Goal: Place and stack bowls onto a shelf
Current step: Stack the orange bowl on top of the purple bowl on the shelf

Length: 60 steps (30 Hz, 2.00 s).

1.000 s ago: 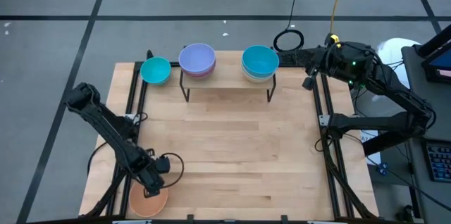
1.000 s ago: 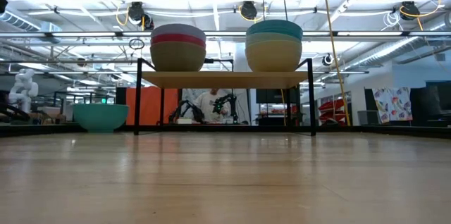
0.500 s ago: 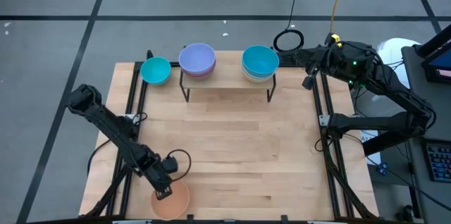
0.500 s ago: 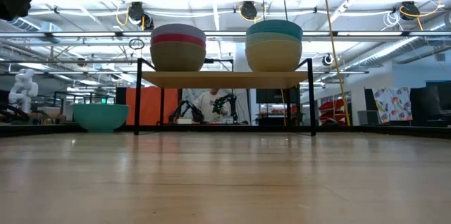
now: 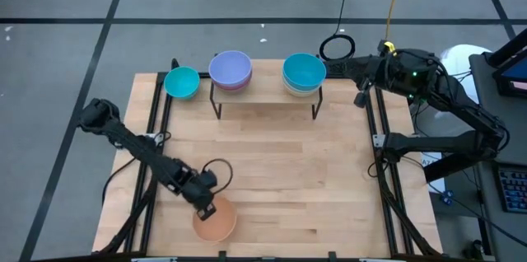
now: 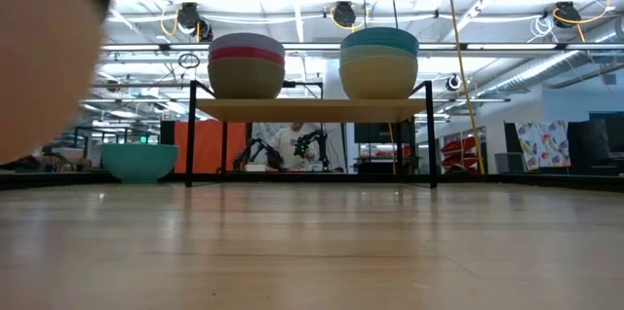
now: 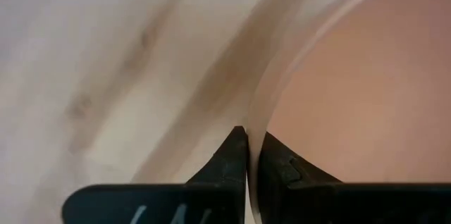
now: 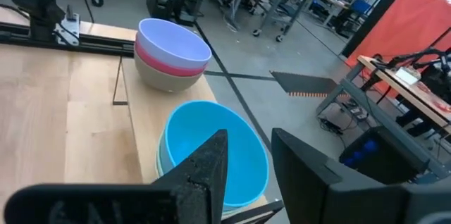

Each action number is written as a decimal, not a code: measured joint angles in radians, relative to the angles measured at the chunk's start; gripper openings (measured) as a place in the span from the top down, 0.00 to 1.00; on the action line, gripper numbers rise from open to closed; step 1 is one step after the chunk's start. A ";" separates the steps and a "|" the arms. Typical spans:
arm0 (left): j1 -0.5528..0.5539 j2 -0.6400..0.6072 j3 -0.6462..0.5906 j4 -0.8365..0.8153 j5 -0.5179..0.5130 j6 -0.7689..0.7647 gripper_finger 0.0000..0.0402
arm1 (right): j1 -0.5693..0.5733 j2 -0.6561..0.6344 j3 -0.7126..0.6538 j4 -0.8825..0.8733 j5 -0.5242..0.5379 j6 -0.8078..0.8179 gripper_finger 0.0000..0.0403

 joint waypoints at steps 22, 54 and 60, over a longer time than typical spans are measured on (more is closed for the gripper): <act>0.604 -0.002 0.861 -0.835 -0.319 0.446 0.98 | 0.000 0.000 0.000 -0.010 0.001 -0.056 0.75; 1.340 0.093 1.036 -0.653 -0.173 1.033 0.98 | 0.000 0.012 0.000 -0.008 0.004 -0.063 0.75; 1.387 0.100 1.036 -0.680 -0.118 1.065 0.98 | 0.000 0.014 0.000 -0.008 0.004 -0.053 0.75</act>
